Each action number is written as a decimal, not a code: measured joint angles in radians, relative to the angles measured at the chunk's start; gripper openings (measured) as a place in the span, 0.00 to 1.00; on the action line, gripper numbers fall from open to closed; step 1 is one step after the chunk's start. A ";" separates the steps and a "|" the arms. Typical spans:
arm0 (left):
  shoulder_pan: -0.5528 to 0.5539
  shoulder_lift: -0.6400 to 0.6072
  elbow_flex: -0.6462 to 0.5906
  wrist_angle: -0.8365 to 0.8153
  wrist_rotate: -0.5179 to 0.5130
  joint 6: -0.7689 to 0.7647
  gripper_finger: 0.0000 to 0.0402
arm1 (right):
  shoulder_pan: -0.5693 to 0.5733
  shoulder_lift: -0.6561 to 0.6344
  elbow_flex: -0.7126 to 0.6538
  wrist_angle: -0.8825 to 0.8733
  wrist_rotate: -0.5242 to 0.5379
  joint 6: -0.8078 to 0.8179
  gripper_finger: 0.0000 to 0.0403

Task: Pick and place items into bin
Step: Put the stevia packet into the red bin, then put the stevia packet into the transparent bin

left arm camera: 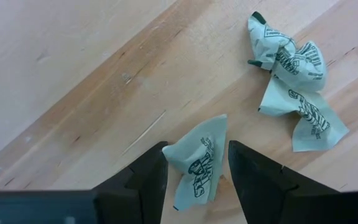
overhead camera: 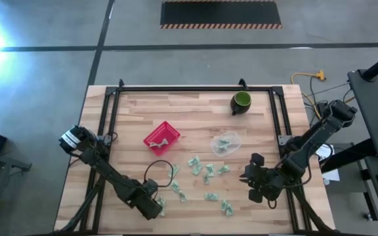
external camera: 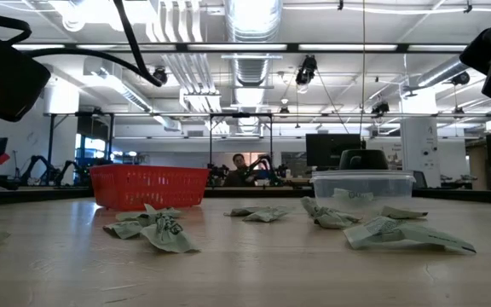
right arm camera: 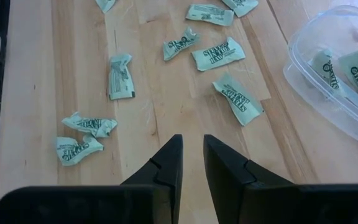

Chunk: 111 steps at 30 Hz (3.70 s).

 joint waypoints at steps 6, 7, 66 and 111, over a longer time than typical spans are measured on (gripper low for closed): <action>-0.002 0.000 0.000 0.000 0.001 0.000 0.38 | 0.000 0.000 0.000 0.000 0.000 0.000 0.14; -0.002 0.000 0.000 0.000 0.001 0.000 0.38 | 0.000 0.000 0.000 0.000 0.000 0.000 0.14; 0.233 -0.386 0.000 -0.272 -0.761 0.724 0.00 | -0.001 0.000 0.000 0.081 0.055 0.134 0.14; 0.602 -0.256 0.009 -0.199 -0.493 1.412 0.31 | 0.000 0.001 0.000 0.143 0.100 0.116 0.14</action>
